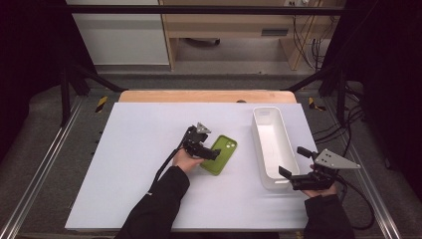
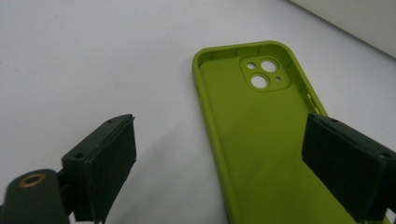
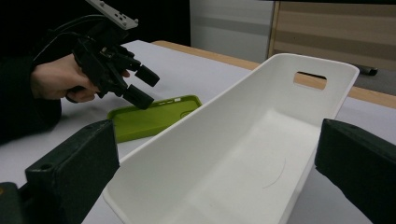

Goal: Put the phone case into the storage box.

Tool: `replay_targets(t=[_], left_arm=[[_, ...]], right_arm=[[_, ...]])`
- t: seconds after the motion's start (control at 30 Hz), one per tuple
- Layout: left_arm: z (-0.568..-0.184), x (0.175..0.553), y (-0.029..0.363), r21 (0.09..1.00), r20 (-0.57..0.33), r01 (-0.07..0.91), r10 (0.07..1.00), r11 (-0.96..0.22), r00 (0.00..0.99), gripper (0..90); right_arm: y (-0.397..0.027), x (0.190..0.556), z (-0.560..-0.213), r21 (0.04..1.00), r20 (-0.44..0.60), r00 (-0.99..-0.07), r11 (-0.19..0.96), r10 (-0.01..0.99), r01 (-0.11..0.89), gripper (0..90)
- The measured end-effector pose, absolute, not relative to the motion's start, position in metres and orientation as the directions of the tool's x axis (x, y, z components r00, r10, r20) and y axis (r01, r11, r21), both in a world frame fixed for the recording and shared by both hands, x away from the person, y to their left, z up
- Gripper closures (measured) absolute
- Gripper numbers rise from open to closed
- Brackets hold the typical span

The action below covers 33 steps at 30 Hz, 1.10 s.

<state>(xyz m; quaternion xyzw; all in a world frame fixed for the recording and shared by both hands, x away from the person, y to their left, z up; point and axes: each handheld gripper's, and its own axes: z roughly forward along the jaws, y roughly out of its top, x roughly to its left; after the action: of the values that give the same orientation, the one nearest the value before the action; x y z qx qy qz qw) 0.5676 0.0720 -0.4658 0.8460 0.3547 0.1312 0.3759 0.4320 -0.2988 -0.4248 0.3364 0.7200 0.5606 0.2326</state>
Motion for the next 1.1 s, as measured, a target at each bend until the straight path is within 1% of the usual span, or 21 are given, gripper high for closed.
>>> replay_targets(t=[0.33, 0.4, 0.43, 0.53, 0.8, 1.1], left_arm=[[-0.4669, 0.5633, 0.0756, 0.712, -0.049, 0.515, 0.698, -0.477, 0.714, 28.0], [-0.4669, 0.5626, 0.0757, 0.71, -0.046, 0.515, 0.698, -0.481, 0.715, 30.7], [-0.4669, 0.562, 0.0757, 0.709, -0.047, 0.515, 0.697, -0.481, 0.715, 30.7], [-0.4672, 0.5608, 0.0764, 0.702, -0.051, 0.521, 0.695, -0.485, 0.717, 39.0], [-0.4683, 0.5593, 0.0759, 0.682, -0.047, 0.534, 0.698, -0.501, 0.715, 49.0], [-0.4698, 0.5597, 0.0756, 0.67, -0.072, 0.551, 0.694, -0.498, 0.716, 62.8]], right_arm=[[-0.2986, 0.4321, -0.4249, 0.963, 0.042, -0.666, 0.146, 0.745, 0.224, 0.3], [-0.2986, 0.4321, -0.4249, 0.964, 0.042, -0.665, 0.146, 0.745, 0.224, 0.3], [-0.2986, 0.4321, -0.4249, 0.964, 0.042, -0.665, 0.146, 0.745, 0.224, 0.3], [-0.2987, 0.432, -0.4247, 0.964, 0.043, -0.664, 0.144, 0.746, 0.225, 0.3], [-0.2986, 0.4317, -0.4245, 0.964, 0.044, -0.665, 0.144, 0.746, 0.224, 0.3], [-0.2988, 0.4318, -0.4243, 0.965, 0.04, -0.665, 0.144, 0.746, 0.22, 0.3]])
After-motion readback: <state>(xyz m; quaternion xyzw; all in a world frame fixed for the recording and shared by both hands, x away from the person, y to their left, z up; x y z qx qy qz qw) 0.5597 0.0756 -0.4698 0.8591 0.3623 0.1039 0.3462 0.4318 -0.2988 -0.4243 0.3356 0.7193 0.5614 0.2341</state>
